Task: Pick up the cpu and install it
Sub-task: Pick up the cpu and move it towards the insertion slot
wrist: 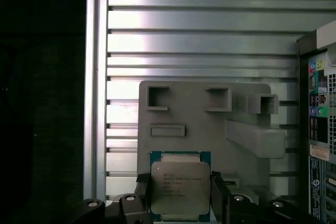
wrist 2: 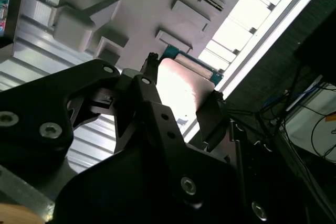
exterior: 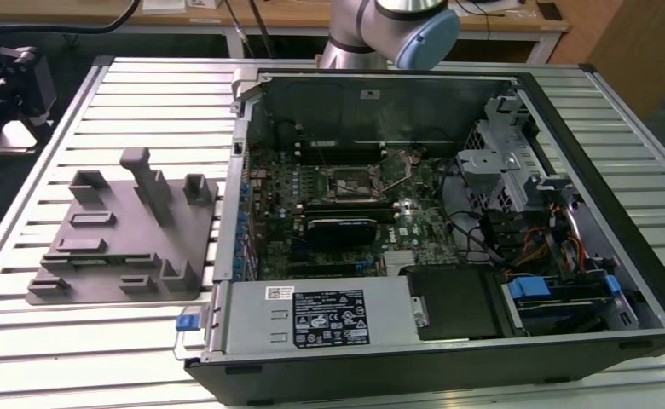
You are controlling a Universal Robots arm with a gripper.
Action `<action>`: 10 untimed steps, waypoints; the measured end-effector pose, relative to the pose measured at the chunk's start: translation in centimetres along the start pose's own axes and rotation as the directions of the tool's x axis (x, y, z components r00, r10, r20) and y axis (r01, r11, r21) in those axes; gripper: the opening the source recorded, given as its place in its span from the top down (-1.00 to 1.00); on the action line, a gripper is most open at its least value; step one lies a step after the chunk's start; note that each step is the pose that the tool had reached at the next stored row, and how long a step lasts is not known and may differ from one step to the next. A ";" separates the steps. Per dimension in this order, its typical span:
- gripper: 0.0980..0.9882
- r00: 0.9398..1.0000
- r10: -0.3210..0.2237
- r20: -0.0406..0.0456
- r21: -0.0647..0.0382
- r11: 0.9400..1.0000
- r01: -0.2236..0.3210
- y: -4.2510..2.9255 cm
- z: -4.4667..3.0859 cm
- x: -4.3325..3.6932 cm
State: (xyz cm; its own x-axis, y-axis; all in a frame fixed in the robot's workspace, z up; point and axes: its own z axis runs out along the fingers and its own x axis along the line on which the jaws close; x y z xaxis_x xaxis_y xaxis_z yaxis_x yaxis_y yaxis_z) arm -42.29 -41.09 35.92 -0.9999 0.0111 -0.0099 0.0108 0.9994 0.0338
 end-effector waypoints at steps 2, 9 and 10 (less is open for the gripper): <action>0.00 1.000 0.000 0.000 0.000 1.000 0.000 0.00 0.00 -0.37; 0.00 1.000 0.000 0.000 0.000 1.000 0.000 0.02 0.02 -1.81; 0.00 1.000 0.000 0.000 0.000 1.000 0.000 0.02 0.02 -2.02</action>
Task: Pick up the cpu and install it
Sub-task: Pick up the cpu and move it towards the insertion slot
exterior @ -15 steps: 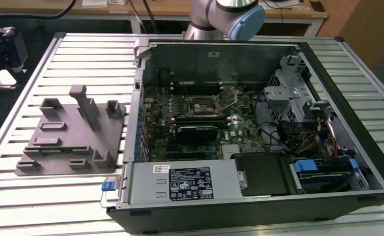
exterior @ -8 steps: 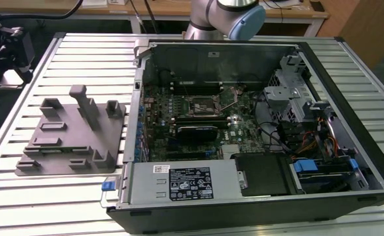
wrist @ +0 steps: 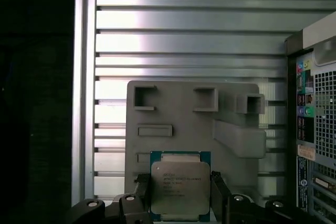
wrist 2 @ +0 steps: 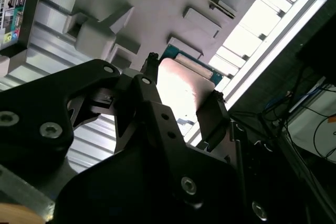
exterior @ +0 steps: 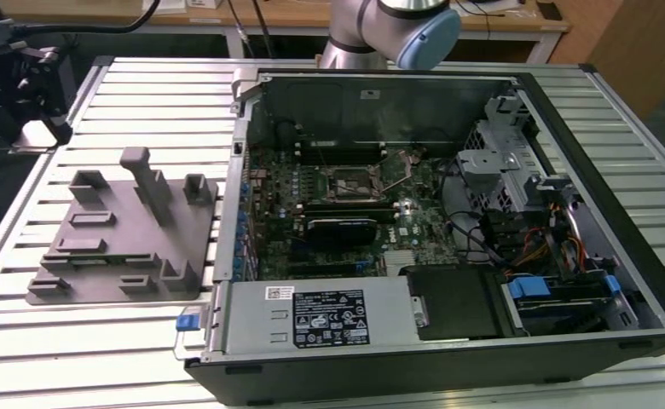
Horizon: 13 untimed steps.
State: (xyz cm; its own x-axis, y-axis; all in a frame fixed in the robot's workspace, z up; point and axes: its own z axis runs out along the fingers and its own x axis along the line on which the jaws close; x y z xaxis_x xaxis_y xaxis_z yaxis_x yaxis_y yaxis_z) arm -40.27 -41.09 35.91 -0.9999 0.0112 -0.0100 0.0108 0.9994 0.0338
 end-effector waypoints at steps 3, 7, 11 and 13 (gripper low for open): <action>0.00 1.000 0.000 0.000 0.000 1.000 0.000 0.01 0.00 -0.66; 0.00 1.000 0.000 0.000 0.000 1.000 0.000 0.02 0.02 -1.56; 0.00 1.000 0.000 0.000 0.000 1.000 0.000 0.03 0.02 -2.42; 0.00 1.000 0.000 0.000 0.000 1.000 0.000 0.03 0.02 -2.88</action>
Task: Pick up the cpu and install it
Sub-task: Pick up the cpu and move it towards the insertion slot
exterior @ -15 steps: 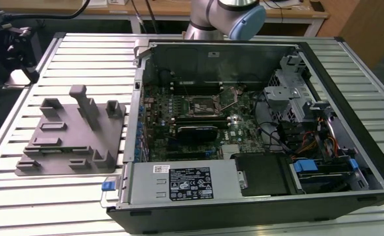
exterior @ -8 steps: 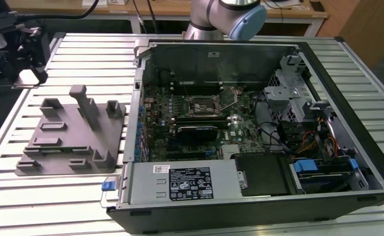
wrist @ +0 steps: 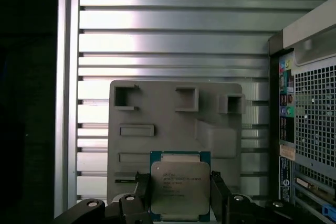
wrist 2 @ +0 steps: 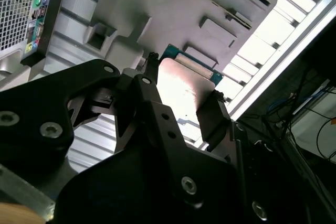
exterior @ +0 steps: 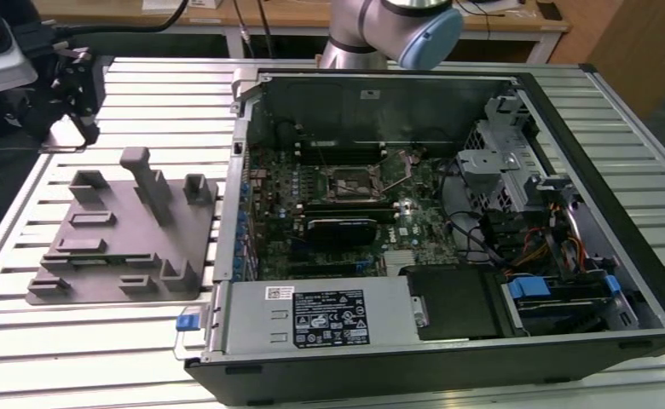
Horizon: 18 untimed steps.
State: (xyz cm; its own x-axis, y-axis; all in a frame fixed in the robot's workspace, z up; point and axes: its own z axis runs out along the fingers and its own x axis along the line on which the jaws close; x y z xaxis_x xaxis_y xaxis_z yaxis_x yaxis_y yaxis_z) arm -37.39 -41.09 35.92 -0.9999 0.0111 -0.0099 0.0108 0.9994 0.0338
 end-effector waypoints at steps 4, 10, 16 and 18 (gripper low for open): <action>0.00 1.000 0.000 0.000 0.000 1.000 0.000 0.01 0.01 -0.84; 0.00 1.000 0.000 0.000 0.000 1.000 0.000 0.02 0.02 -2.11; 0.00 1.000 0.000 0.000 0.000 1.000 0.000 0.04 0.04 -3.36; 0.00 1.000 0.000 0.000 0.000 1.000 0.000 0.04 0.04 -3.80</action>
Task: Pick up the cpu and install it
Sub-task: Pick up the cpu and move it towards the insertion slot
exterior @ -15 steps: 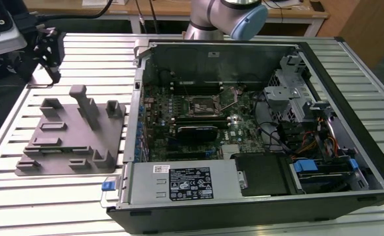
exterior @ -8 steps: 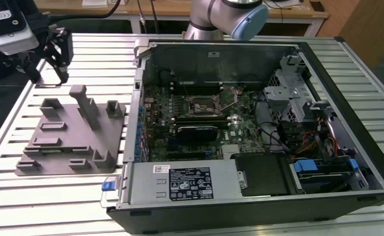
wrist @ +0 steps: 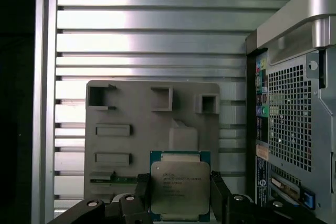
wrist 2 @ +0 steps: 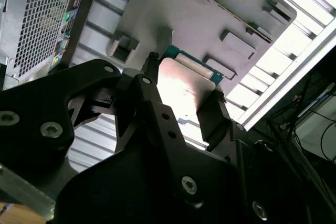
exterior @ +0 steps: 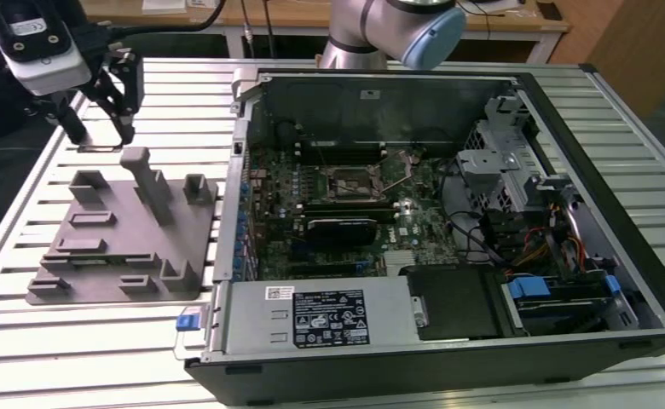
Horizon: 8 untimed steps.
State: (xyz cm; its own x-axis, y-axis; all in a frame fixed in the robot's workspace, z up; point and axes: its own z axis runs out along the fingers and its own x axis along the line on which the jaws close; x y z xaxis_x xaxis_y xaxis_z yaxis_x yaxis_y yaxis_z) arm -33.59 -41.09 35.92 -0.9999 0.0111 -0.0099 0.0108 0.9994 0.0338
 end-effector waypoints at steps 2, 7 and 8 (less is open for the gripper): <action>0.00 1.000 0.000 0.000 0.000 1.000 0.000 0.01 0.00 -0.41; 0.00 1.000 0.000 0.000 0.000 1.000 0.000 0.02 0.02 -1.47; 0.00 1.000 0.000 0.000 0.000 1.000 0.000 0.02 0.02 -1.69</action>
State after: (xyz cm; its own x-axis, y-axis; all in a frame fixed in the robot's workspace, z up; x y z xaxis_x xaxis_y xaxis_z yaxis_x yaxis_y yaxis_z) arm -31.91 -41.09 35.92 -0.9999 0.0112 -0.0099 0.0108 0.9994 0.0338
